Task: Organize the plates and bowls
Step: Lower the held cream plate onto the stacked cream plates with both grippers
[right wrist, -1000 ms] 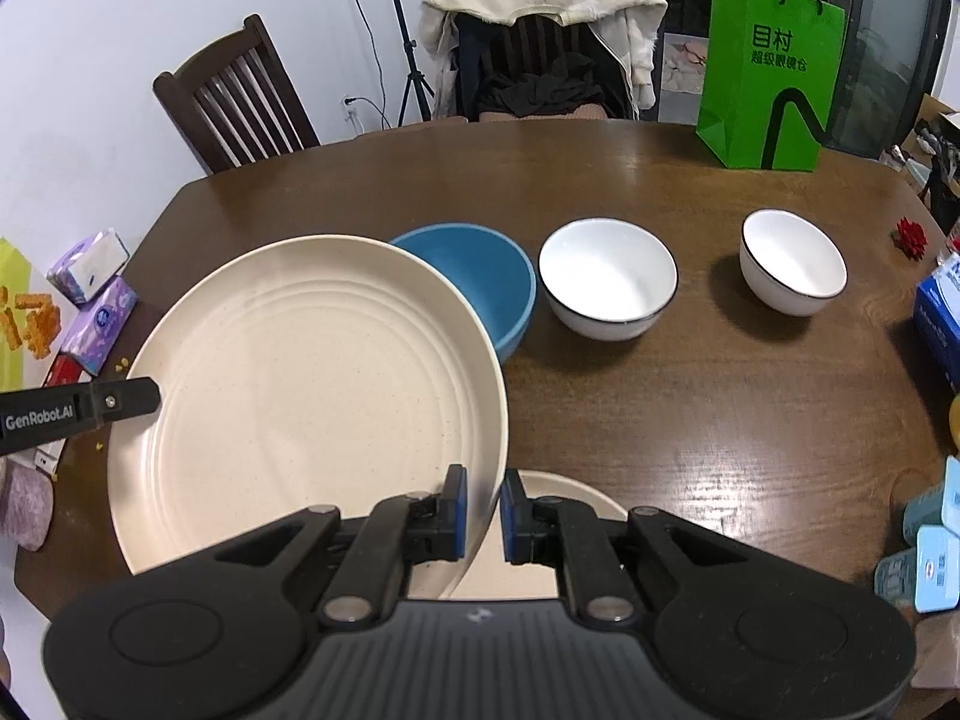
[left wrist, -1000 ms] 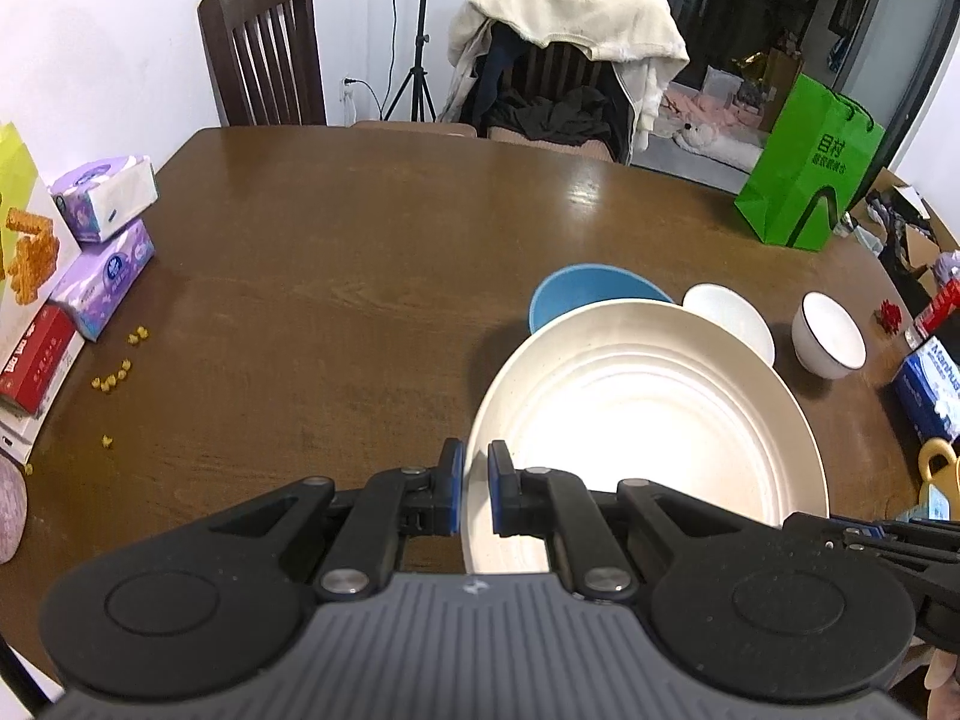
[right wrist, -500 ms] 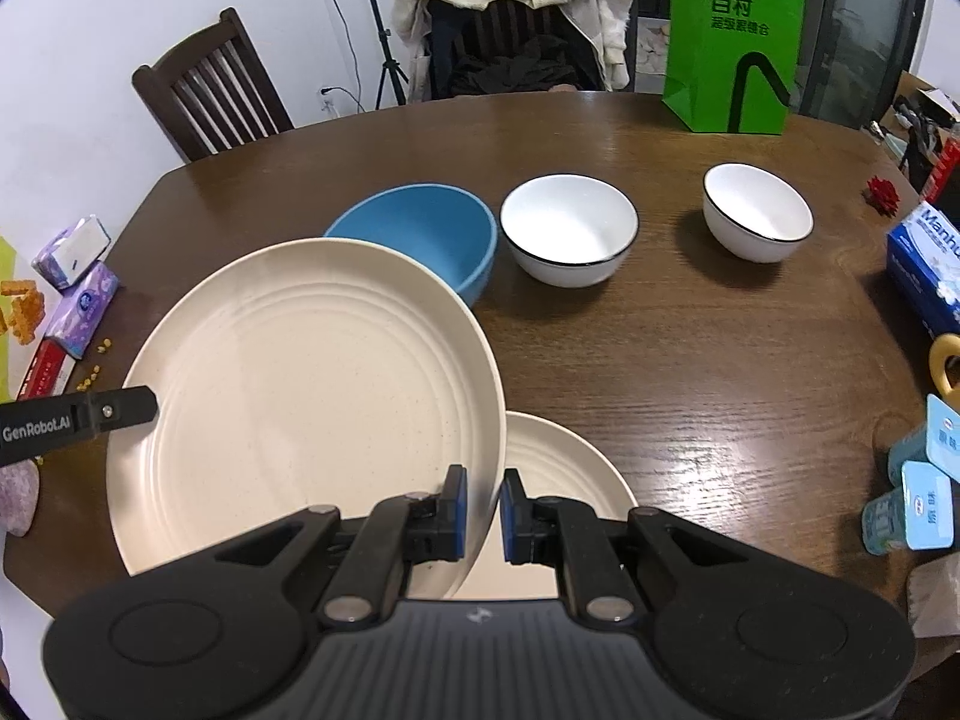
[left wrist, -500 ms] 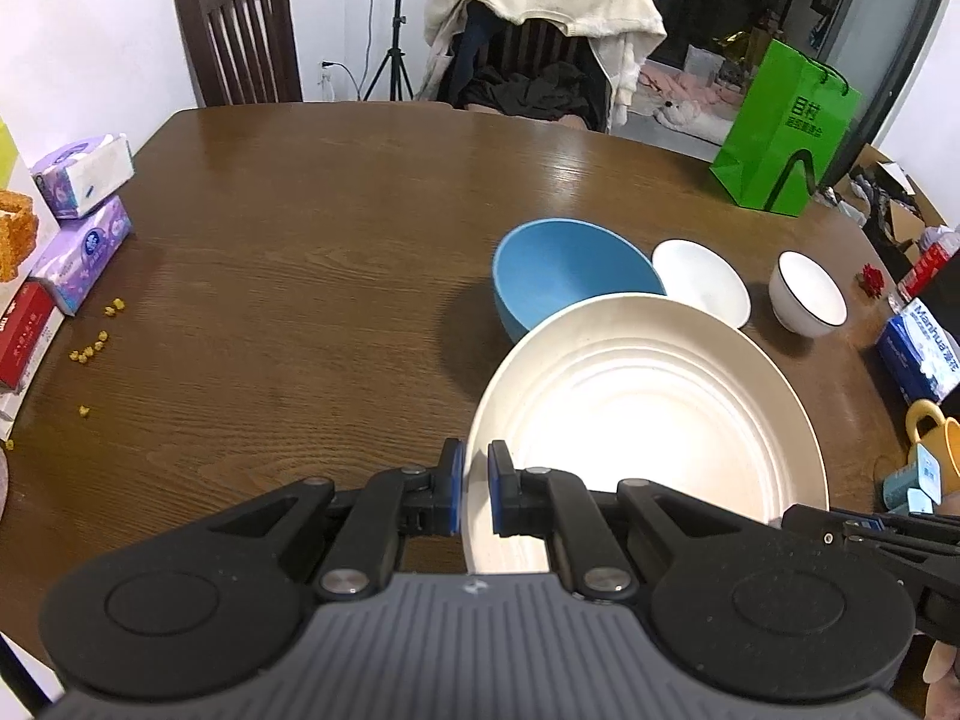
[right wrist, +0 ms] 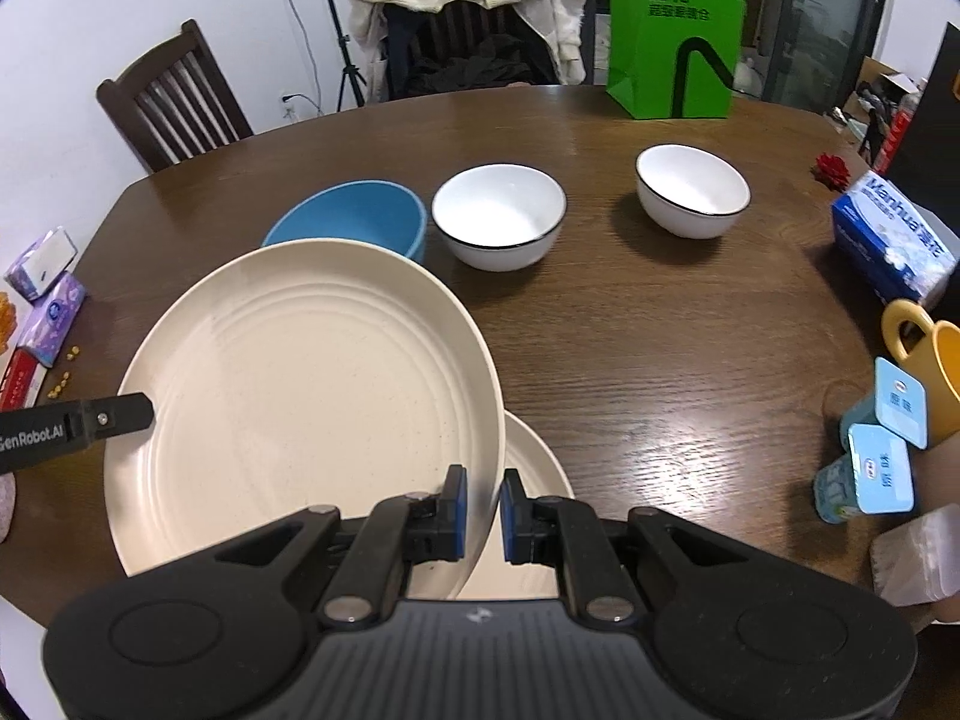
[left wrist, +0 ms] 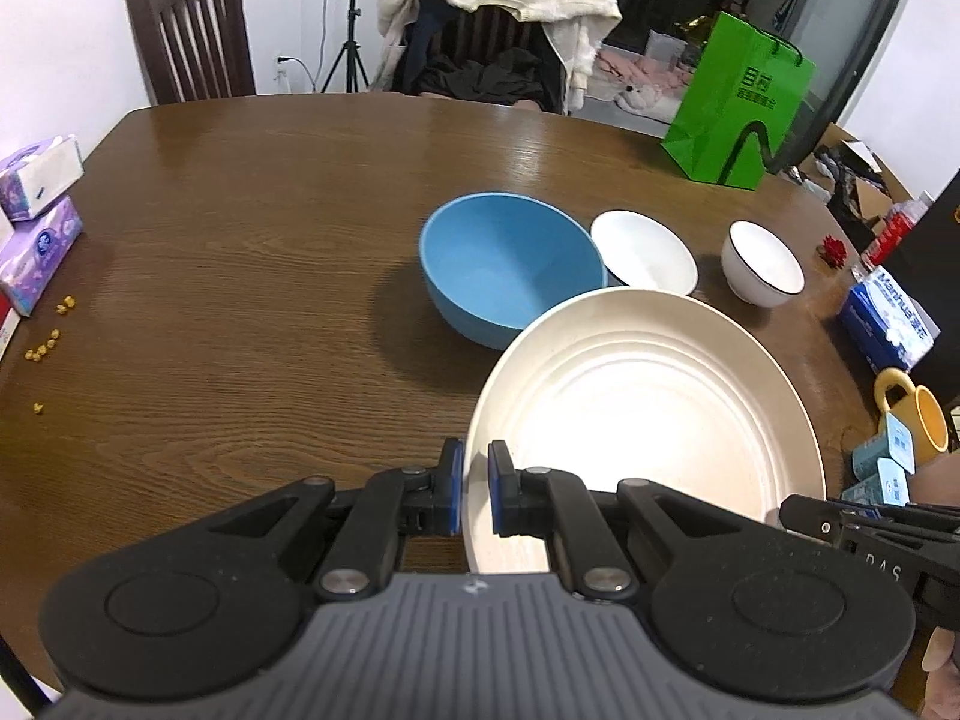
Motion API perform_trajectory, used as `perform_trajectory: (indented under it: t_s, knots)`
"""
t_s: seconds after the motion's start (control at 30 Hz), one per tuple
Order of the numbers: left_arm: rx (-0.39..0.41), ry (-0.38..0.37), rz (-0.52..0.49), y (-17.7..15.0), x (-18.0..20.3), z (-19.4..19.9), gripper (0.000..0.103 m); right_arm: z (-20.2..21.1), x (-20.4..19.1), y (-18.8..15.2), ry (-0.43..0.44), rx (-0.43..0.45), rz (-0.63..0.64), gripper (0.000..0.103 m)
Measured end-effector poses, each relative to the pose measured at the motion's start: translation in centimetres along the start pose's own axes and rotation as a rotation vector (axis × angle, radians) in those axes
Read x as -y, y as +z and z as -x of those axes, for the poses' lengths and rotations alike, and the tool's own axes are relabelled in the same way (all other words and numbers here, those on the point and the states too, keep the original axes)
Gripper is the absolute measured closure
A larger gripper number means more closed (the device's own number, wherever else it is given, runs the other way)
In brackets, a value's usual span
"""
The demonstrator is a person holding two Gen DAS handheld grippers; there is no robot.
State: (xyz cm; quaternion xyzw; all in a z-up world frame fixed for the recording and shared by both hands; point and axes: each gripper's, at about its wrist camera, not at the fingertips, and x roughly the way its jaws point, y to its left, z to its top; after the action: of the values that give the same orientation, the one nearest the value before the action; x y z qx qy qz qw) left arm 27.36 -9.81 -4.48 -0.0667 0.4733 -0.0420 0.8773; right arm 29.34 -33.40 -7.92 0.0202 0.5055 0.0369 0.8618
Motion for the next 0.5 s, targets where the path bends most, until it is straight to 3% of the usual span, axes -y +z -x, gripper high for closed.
perform_trajectory:
  t_s: [0.5]
  knots:
    - [-0.046, -0.048, -0.064, -0.9, 2.2, -2.0, 0.094, 0.1, 2.6, -1.2, -0.056, -0.007, -0.046, 0.092]
